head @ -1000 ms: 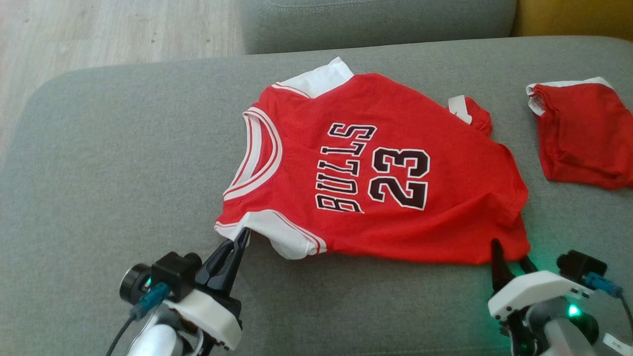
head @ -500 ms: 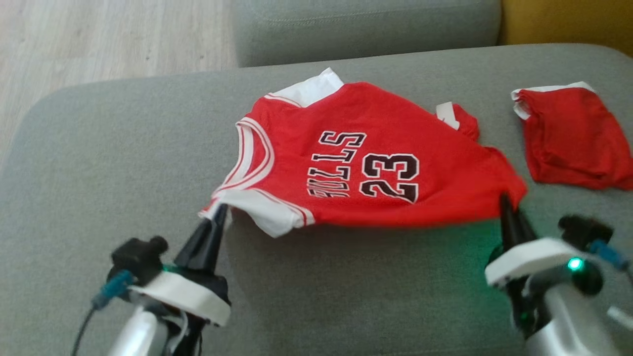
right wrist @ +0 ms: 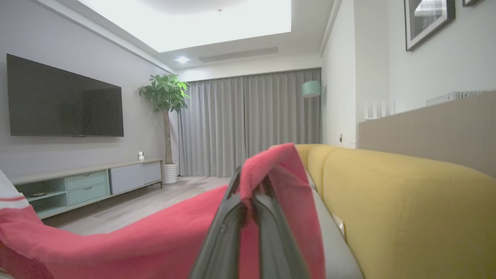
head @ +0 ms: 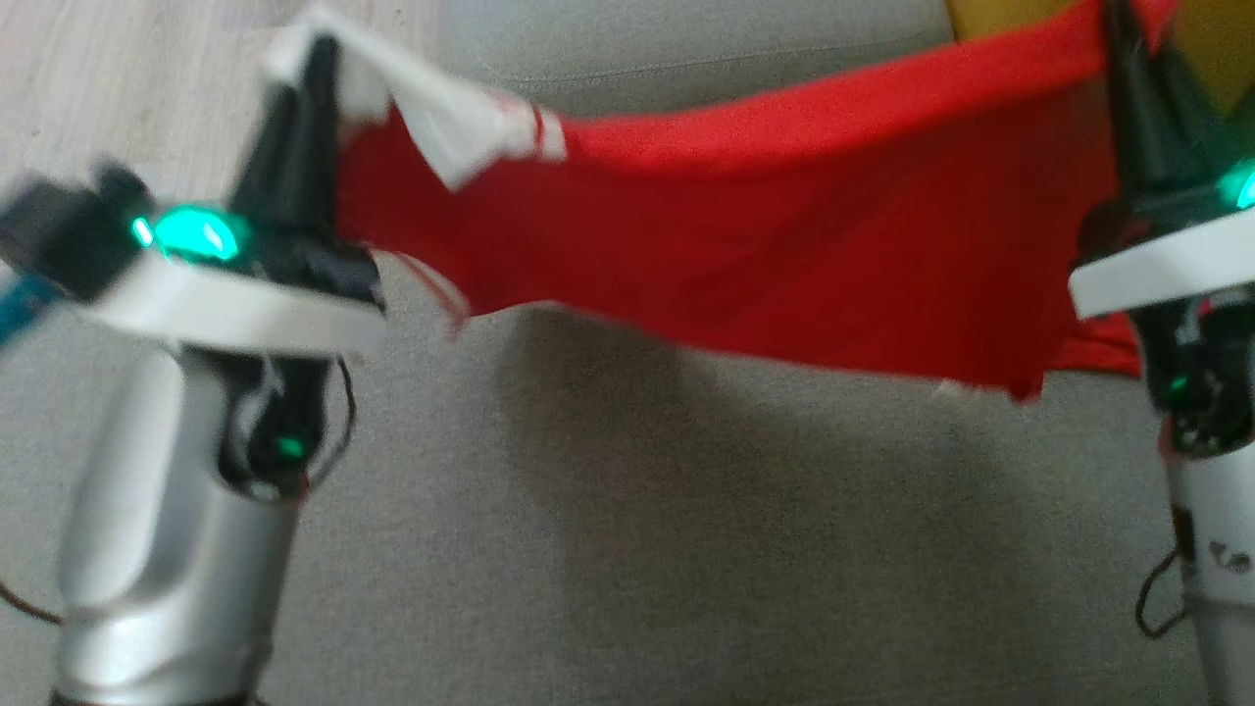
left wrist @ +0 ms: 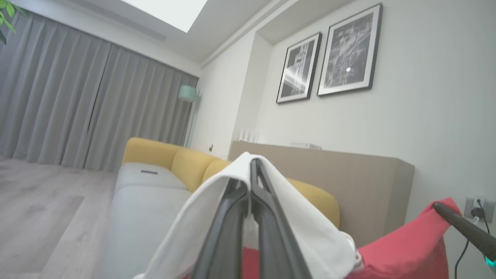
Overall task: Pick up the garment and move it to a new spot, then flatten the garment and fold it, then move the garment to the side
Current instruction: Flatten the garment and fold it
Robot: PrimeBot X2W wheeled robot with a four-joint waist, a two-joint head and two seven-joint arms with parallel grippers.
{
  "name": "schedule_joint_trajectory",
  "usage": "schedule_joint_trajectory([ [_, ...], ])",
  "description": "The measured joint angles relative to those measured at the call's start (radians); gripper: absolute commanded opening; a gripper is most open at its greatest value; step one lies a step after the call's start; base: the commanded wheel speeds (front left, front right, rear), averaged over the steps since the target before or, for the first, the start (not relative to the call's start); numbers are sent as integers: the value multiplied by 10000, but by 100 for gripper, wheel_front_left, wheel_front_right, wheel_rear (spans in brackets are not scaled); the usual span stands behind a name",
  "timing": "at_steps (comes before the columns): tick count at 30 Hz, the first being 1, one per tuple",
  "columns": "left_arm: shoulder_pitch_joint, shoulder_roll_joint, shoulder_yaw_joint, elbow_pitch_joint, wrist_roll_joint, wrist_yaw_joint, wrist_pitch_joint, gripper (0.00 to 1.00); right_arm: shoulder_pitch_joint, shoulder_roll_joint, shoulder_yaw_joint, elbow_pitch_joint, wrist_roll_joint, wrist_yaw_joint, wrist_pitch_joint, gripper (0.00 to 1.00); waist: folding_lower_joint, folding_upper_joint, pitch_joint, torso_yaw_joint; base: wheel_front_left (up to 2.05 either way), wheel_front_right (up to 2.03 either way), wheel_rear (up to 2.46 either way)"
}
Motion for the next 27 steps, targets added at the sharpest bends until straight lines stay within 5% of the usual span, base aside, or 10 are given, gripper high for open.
schedule_joint_trajectory([
  [11, -450, -4, 673, -1860, -848, 1114, 1523, 0, 89, 765, -1024, -2376, -570, 0, 2098, 0, 0, 0, 2, -86, 0, 0, 0],
  [17, -605, 316, 677, -1835, -884, 1356, 2406, 0, 52, 941, -1356, -2510, -876, 0, 2761, 0, -1, 0, 567, -100, 0, 0, 0],
  [22, -2446, 447, 796, -395, -1250, 1233, 3053, 0, -1481, 878, -1122, -1227, -892, 0, 2759, 0, 0, 0, 1629, -118, 0, 0, 0],
  [27, -5427, 882, 723, 1954, -786, 648, 3085, 0, -4658, 196, -502, 1645, -1091, 0, 1735, 0, 2, 0, 2929, -178, 0, 0, 0],
])
